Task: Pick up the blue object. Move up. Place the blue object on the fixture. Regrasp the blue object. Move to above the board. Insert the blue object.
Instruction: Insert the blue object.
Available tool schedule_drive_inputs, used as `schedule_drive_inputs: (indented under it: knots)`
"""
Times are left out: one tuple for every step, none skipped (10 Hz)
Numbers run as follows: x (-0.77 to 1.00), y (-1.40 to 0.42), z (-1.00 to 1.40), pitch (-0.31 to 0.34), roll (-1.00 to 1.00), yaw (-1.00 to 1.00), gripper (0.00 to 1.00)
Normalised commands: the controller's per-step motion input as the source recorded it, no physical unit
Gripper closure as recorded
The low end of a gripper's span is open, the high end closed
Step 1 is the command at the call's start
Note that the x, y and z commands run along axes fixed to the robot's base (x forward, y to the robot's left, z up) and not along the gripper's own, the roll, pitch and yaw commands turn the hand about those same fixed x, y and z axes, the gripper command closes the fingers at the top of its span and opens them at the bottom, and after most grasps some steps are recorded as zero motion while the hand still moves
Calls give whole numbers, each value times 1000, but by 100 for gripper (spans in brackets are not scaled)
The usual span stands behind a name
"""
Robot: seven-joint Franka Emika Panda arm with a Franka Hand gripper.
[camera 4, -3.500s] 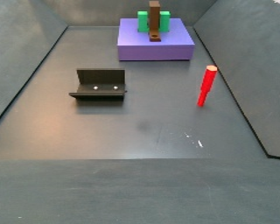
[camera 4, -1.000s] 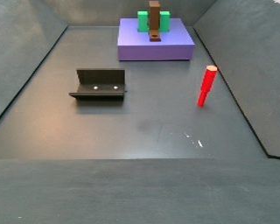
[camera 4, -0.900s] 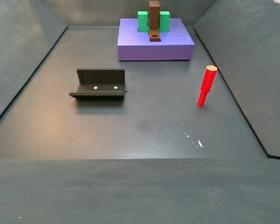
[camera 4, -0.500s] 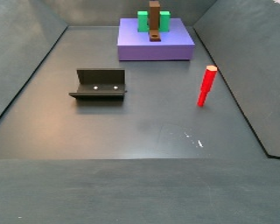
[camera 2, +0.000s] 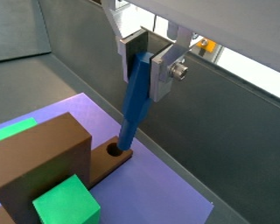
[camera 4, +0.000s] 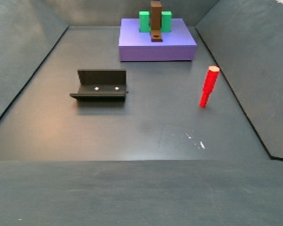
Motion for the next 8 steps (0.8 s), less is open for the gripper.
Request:
schedule_drive_inputs:
  knots:
    - [343,0,-129,131,-107,0,100]
    - [346,0,-103,136,-127,0,100]
    - [286,0,-126,106,-137,0,100]
    - [169,0,-140,61,-126,0,100]
    - [0,83,-97,44,-137,-23,100]
    - [-31,157,0,31,-174,-46,100]
    - [-57,126,0,20,-206,-40,100]
    - [-60,14,0,4,-216,0,100]
